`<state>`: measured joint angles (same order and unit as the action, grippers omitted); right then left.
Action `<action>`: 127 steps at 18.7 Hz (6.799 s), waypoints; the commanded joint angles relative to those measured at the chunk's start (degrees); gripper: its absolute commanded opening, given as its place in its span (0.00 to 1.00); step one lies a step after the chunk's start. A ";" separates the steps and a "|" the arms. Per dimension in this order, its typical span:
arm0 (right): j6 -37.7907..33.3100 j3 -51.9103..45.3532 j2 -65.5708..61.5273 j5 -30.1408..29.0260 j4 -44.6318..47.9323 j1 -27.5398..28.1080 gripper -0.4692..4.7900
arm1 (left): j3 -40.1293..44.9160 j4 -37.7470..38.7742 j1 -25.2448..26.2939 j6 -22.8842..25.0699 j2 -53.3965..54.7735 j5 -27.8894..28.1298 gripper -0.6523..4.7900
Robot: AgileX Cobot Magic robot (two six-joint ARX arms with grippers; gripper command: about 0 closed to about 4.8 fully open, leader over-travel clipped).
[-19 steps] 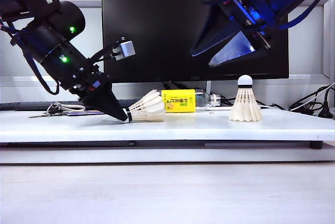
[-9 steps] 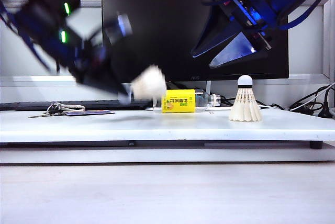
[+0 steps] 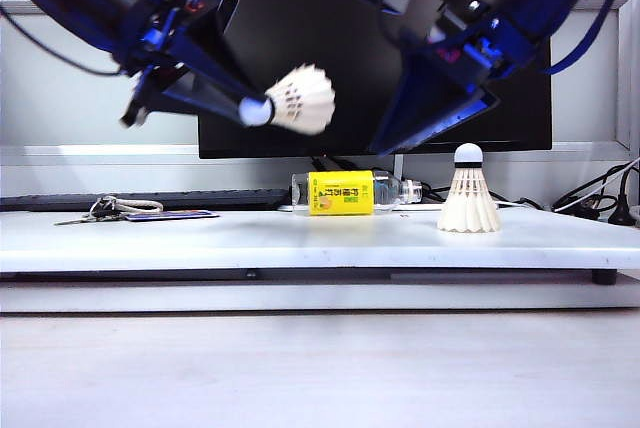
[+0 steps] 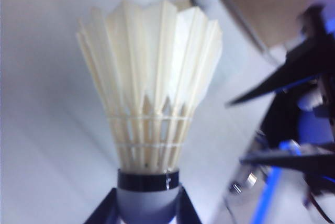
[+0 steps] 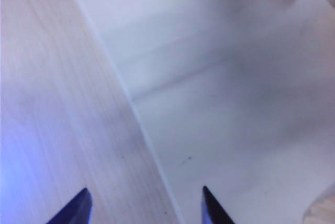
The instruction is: Stack the badminton balls on the table vertically.
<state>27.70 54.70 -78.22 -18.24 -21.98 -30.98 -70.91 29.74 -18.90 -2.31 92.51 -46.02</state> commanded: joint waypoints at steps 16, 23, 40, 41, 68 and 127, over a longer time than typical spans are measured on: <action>20.50 0.72 5.03 19.58 8.13 -19.52 0.60 | -0.26 16.70 -0.07 -10.56 -0.17 -22.84 0.28; 21.88 0.72 5.11 19.34 12.66 -20.11 0.60 | -0.26 22.29 -0.07 -7.56 -0.17 -23.80 0.28; 20.09 0.72 5.05 14.47 13.70 -20.68 0.54 | -0.28 22.23 -0.09 -7.30 -0.17 -33.24 0.28; 20.09 0.72 5.03 14.47 13.70 -20.68 0.54 | -0.26 22.23 -0.09 -7.30 -0.17 -33.64 0.28; 22.27 0.63 4.72 17.03 11.39 -19.02 0.40 | -0.31 20.74 -0.09 -7.34 -0.20 -41.16 0.35; -31.17 -8.98 -16.52 -4.46 62.27 19.58 0.35 | 1.57 -12.72 -6.29 4.90 -3.85 15.39 0.35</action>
<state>-3.27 45.58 -94.91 -22.35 39.13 -11.42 -69.30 17.72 -25.15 2.07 88.79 -31.38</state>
